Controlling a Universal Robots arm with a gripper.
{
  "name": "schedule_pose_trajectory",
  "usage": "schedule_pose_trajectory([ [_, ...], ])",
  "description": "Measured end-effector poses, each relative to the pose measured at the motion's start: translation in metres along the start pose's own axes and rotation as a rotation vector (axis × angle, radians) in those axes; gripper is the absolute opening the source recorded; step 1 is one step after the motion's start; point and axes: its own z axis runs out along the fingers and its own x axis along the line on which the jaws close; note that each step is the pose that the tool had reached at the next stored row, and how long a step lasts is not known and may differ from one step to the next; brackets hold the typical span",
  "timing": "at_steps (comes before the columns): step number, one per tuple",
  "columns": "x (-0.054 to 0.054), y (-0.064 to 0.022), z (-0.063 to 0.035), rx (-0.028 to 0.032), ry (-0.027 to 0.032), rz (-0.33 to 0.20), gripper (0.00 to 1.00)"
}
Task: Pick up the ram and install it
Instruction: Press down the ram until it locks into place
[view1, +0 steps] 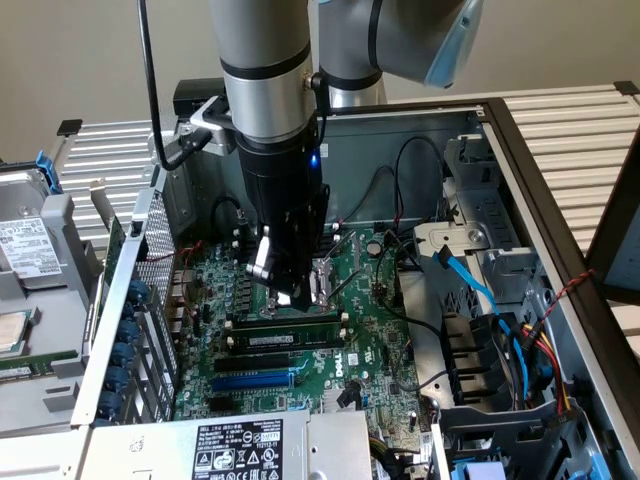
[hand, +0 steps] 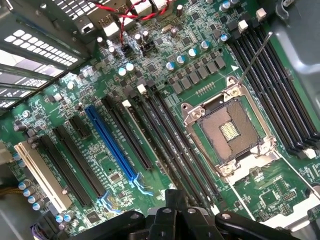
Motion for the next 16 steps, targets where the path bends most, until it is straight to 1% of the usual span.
schedule_pose_trajectory([
  [16,-0.0001,-0.0001,-0.0017,0.0020,0.0197,0.212,0.10],
])
